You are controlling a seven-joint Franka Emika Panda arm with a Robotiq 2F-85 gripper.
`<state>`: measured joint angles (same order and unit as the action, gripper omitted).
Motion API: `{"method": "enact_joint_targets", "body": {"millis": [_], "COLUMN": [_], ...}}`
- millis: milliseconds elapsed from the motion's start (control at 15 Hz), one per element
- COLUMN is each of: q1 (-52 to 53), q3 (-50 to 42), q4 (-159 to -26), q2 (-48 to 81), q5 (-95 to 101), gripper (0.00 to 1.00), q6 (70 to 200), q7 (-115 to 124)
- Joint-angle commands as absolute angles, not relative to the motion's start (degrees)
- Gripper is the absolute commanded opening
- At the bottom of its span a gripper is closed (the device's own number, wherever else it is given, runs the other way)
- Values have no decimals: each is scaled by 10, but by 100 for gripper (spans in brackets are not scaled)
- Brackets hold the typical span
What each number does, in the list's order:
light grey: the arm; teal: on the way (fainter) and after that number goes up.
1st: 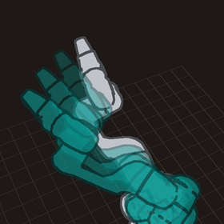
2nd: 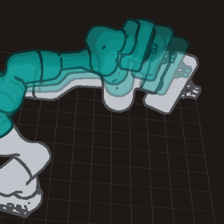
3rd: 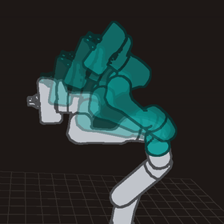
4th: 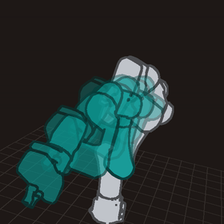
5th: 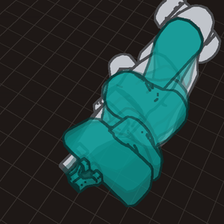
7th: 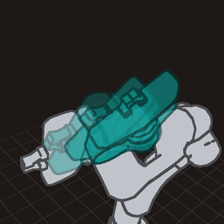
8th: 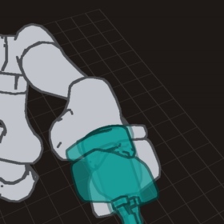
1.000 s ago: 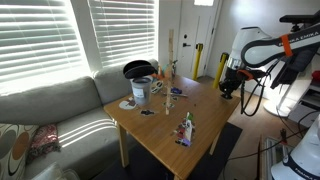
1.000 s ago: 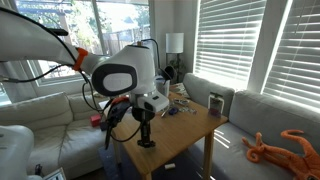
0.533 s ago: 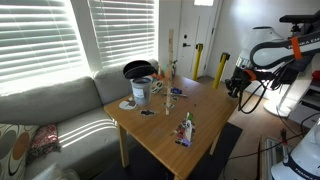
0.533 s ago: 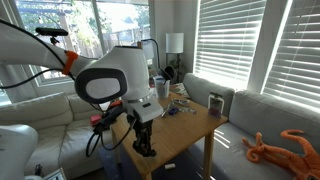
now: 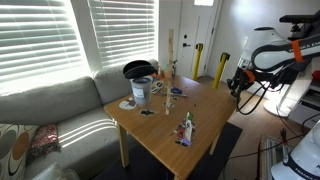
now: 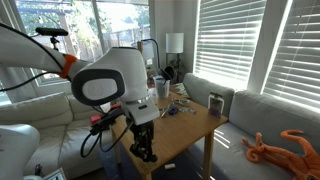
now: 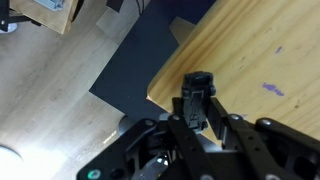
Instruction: Pick up the black object and put it near the bottom right corner of the table
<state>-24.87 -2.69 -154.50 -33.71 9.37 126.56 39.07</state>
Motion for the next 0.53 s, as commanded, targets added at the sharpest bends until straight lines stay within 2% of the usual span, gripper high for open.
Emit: {"method": "enact_joint_targets", "body": {"millis": [0, 333, 467], "q1": [-257, -253, -256], "q3": [-17, -16, -14], "q4": [-1555, -1555, -1559], "q2": [-342, -352, -376], "q5": [115, 122, 131], "gripper": [61, 96, 100], "q6": [1279, 1275, 1276], "q7": [421, 426, 427]}}
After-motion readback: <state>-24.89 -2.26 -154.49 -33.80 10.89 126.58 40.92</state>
